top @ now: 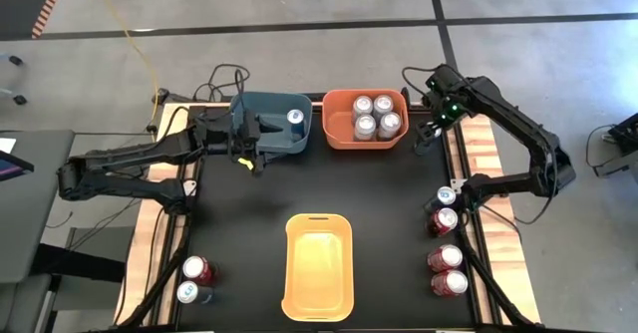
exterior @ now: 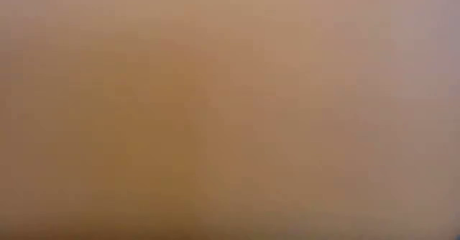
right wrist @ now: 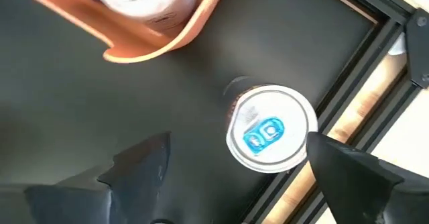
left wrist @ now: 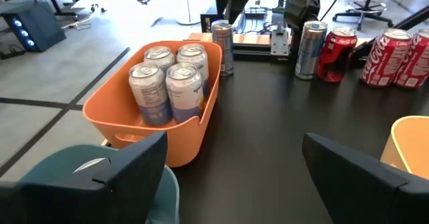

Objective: Sort soda cans
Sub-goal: Put the blue soda can into the blue bin

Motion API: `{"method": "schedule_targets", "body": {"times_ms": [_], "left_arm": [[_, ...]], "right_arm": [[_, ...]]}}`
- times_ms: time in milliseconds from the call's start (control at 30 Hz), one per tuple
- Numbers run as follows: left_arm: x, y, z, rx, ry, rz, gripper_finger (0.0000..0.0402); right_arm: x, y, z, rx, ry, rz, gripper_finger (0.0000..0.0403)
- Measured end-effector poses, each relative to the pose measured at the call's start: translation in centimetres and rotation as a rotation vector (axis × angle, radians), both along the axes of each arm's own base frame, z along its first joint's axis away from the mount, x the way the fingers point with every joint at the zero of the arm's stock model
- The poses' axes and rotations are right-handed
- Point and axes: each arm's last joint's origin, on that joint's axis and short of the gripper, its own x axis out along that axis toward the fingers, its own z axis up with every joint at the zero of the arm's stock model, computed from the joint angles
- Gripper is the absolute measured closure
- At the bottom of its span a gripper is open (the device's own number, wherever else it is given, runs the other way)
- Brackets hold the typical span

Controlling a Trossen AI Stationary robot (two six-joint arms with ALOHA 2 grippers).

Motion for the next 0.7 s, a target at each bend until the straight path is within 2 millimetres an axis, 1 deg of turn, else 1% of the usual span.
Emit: {"method": "schedule_targets", "body": {"times_ms": [133, 300, 433, 500, 700], "left_arm": [[-0.1, 0.0, -0.3, -0.011, 0.025, 0.000, 0.0058], [-0.1, -0.1, -0.6, -0.016, 0.050, -0.001, 0.0058], [-0.2, -0.1, -1.1, -0.030, 0.087, -0.002, 0.0058], [-0.3, -0.1, -1.2, -0.033, 0.101, 0.000, 0.0058], [-0.4, 0.1, -1.3, -0.067, 0.104, 0.074, 0.0058]], "right_arm": [[0.2, -0.4, 0.1, -0.031, -0.029, -0.079, 0.0023], [0.2, -0.5, 0.2, -0.051, -0.032, -0.166, 0.0022], [0.5, -0.3, 0.2, -0.061, -0.025, -0.277, 0.0023], [0.7, -0.1, 0.2, -0.075, -0.015, -0.305, 0.0023], [1.1, 0.3, 0.2, -0.120, 0.024, -0.411, 0.0023]]}}
